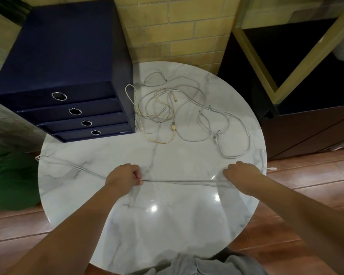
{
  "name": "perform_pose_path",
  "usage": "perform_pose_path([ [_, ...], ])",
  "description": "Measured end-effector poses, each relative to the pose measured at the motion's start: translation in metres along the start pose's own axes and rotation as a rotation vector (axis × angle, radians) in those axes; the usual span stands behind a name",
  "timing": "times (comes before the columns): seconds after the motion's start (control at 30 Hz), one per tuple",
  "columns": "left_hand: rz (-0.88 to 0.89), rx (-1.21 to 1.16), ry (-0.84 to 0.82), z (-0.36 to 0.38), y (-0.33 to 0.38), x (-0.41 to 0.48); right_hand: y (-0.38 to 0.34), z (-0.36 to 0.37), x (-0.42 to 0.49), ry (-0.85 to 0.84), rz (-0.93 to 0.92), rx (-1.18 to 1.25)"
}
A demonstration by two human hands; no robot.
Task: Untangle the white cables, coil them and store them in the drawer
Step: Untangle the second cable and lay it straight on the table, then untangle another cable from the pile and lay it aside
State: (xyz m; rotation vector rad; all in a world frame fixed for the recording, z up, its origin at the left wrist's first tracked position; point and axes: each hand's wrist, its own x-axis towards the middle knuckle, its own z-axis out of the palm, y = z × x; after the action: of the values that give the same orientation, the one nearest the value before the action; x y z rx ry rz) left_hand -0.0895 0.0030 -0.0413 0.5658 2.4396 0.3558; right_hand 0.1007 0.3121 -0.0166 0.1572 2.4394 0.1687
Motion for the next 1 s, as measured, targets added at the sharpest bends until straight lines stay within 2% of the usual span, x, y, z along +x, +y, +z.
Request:
perform_pose_path([
  [0.23, 0.006, 0.035, 0.002, 0.000, 0.002, -0.001, 0.011, 0.015, -0.003, 0.067, 0.010, 0.096],
  [0.43, 0.011, 0.092, -0.018, 0.000, 0.006, -0.003, 0.026, 0.025, -0.002, 0.104, 0.043, 0.269],
  [0.73, 0.124, 0.212, -0.065, 0.001, 0.029, -0.007, 0.043, 0.021, 0.003, 0.146, 0.023, 0.297],
  [0.87, 0.163, 0.200, -0.075, 0.003, 0.038, -0.006, 0.046, 0.011, 0.011, 0.173, 0.033, 0.368],
  [1.0, 0.181, 0.113, -0.091, 0.004, 0.048, 0.001, 0.042, -0.002, 0.023, 0.294, 0.031, 0.437],
])
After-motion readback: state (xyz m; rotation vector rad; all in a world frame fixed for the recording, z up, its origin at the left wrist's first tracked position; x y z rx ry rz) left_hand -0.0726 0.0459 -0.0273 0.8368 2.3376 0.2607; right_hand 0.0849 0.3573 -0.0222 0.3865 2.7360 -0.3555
